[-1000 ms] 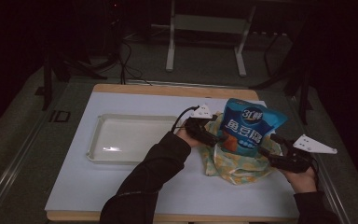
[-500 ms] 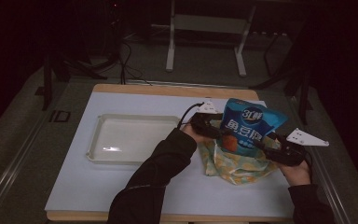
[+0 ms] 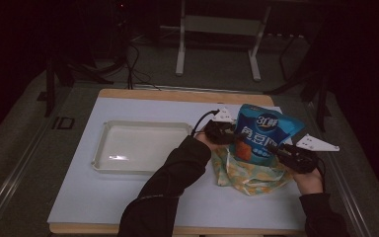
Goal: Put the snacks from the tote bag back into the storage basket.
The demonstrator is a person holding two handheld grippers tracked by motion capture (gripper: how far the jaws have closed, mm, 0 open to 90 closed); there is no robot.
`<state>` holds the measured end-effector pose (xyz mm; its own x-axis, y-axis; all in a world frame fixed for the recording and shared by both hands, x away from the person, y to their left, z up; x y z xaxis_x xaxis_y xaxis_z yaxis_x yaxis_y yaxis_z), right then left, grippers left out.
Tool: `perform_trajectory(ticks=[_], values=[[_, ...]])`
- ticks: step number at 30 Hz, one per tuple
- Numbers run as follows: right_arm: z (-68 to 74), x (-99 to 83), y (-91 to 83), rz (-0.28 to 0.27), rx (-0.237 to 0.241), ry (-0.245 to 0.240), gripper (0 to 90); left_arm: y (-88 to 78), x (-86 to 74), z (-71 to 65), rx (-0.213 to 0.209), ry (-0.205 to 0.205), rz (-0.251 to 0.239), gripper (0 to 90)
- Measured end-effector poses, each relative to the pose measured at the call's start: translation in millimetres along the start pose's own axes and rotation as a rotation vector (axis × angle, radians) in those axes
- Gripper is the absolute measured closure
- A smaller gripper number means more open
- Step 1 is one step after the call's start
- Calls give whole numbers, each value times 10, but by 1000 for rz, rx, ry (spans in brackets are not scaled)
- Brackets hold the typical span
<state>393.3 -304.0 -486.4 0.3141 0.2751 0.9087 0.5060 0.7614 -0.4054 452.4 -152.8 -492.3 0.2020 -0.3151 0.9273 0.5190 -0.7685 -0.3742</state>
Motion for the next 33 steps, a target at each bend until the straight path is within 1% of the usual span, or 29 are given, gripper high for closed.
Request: perform_trajectory(ticks=[2, 5, 9, 10, 13, 16, 20, 23, 24, 26, 33], values=[[0, 1, 8, 3, -5, -2, 750, 2, 8, -8, -6, -3, -2, 638], [4, 4, 17, 18, -21, -13, 789, -1, 18, -13, -16, -10, -2, 704], [-6, 12, 13, 26, -49, -18, 824, -8, 31, -33, -17, -1, -12, 786], [-11, 15, 11, 24, -54, -15, 836, -11, 36, -37, -19, 0, -14, 819], [-14, 20, 9, 22, -64, -12, 852, -13, 50, -56, -20, 3, -10, 832], [-24, 28, 4, 24, -86, -14, 871, -13, 70, -84, -18, 6, 4, 845], [-37, 37, -11, 24, -85, -2, 879, -18, 101, -107, -10, 9, 19, 855], [-30, 72, -31, 20, -87, -8, 883, -31, 129, -111, -8, 6, 16, 857], [-26, 91, -40, 16, -88, -7, 883, -40, 148, -113, -8, -2, 10, 861], [-25, 109, -50, 11, -88, -10, 883, -58, 176, -117, -3, 2, 4, 861], [6, 278, -117, -3, -89, -37, 887, -161, 358, -120, 3, -4, -16, 864]])
Point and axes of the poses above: each handheld gripper's, and its own axes: y roughly forward along the jaws, x roughly out of its top, z roughly to its left, the point moved 9 cm from there along y, roughly forward along the jaws, and after that the axes turned 15 degrees about x, right-handed, at the moved point
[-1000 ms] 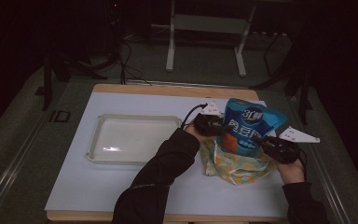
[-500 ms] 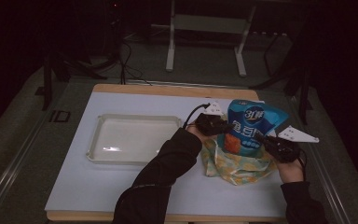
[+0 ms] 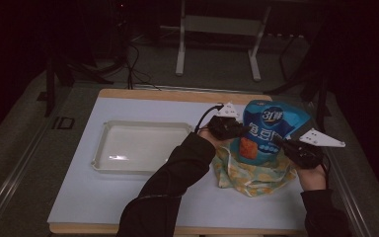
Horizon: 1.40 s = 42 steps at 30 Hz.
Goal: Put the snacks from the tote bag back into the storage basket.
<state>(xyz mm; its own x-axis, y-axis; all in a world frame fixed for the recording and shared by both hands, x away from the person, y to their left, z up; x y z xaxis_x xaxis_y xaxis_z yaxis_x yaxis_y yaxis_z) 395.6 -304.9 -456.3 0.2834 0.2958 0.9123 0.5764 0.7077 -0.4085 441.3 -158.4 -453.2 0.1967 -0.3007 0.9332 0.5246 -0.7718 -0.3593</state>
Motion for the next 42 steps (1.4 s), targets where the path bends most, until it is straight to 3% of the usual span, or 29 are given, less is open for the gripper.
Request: perform_trajectory(ticks=[8, 9, 13, 22, 34, 42], values=[[25, 214, -95, -23, -3, -21, 889, -122, 224, -10, 5, -2, -25, 868], [39, 320, -133, -28, -4, -36, 889, -170, 301, -8, 9, -2, -25, 868], [62, 459, -166, -37, -1, -55, 889, -260, 420, 10, 29, 1, -42, 867], [172, 717, -144, -55, 23, -82, 890, -508, 567, 80, 59, 17, -45, 869], [391, 947, 45, -58, 62, -119, 891, -842, 573, 216, 103, 3, -61, 870], [544, 1055, 229, -51, 97, -144, 891, -1116, 473, 359, 145, -17, -62, 869]])
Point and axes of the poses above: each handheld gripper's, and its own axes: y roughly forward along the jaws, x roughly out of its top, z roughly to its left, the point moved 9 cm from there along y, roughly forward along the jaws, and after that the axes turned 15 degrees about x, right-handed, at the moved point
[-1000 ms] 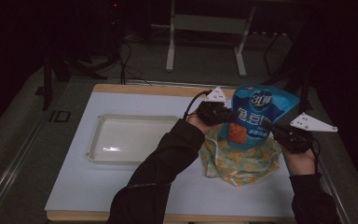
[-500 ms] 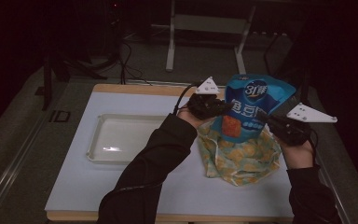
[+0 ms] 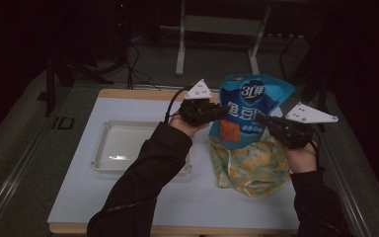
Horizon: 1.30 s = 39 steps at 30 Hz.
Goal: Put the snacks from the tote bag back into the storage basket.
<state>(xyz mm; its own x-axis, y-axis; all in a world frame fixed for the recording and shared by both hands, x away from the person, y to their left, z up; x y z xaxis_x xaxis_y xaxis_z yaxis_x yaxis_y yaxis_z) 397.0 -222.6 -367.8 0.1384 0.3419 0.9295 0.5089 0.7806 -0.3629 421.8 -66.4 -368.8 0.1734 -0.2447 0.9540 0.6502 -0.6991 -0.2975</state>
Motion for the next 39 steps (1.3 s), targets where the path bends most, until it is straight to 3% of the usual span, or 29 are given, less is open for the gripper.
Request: perform_trajectory(ticks=[13, 39], values=[[301, 207, 444, 5, 63, -34, 891, -470, -144, 305, 65, -16, 6, 869], [758, 419, 1150, 21, 156, -72, 892, -1128, -476, 772, 155, -64, 23, 870]])
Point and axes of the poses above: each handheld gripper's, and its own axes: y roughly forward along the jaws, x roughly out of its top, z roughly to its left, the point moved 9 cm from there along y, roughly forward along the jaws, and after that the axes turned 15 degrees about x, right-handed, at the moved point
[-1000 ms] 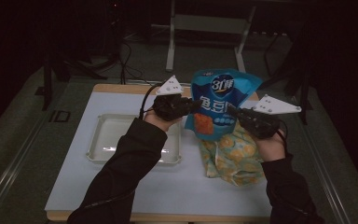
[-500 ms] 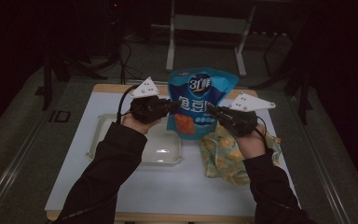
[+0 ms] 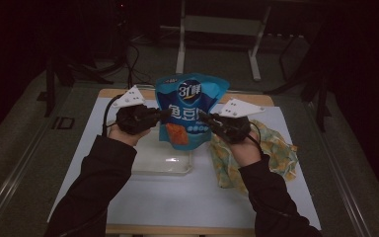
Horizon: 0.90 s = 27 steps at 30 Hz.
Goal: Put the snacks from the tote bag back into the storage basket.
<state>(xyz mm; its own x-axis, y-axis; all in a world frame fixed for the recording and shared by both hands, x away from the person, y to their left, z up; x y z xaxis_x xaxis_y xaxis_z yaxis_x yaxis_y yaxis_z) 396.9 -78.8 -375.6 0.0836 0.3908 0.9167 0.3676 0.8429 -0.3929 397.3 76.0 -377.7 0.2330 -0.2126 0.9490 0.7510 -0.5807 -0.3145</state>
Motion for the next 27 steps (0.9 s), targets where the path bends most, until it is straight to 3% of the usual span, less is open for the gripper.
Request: perform_trajectory(ticks=[10, 27], values=[[131, 75, 245, -3, 28, -10, 892, -207, -106, 178, 30, 2, 10, 871], [387, 218, 686, 1, 70, -20, 892, -571, -315, 502, 84, -32, 17, 871]])
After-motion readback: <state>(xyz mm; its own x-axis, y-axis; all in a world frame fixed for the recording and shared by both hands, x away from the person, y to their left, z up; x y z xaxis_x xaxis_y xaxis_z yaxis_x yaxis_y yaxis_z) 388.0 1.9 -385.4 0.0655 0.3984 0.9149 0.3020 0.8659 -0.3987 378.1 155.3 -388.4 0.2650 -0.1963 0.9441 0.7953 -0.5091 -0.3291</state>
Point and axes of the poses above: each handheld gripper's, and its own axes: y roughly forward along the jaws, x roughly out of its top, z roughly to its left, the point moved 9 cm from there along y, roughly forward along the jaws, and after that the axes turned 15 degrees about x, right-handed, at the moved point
